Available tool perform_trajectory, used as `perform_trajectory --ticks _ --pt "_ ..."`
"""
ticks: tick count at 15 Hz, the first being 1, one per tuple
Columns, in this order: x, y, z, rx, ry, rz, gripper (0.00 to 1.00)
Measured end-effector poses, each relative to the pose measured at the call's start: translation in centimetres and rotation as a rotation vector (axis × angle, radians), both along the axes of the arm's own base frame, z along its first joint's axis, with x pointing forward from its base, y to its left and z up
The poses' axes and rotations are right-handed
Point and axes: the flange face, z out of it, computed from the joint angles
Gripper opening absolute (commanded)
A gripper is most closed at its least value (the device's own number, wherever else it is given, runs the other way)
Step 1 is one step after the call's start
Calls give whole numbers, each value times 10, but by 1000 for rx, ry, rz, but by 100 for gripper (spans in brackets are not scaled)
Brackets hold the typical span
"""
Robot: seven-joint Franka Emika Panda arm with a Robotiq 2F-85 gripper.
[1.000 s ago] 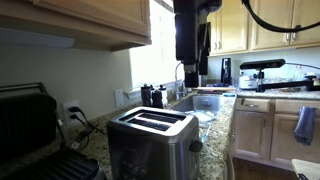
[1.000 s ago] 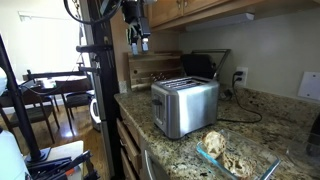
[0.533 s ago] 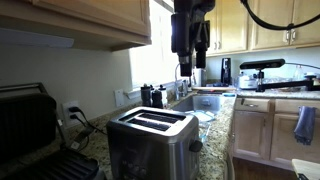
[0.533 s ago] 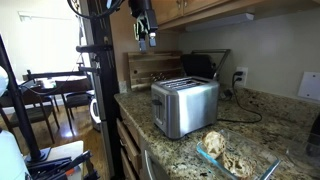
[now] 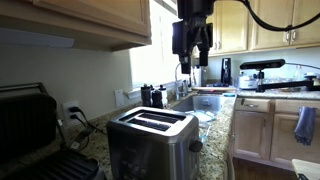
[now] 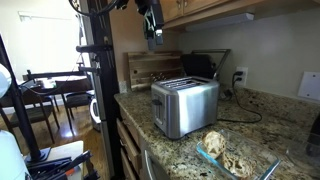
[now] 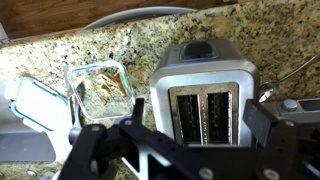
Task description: Put the left slice of bread in the right compartment of the toaster
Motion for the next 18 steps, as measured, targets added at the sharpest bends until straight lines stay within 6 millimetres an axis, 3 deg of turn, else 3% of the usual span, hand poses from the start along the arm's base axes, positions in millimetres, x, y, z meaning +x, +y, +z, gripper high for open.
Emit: perform_trajectory --ticks 5,12,18 --pt "4 -22 1 14 1 -45 100" --pt "8 -80 3 51 9 -96 100" --pt "9 -121 7 55 19 -35 100"
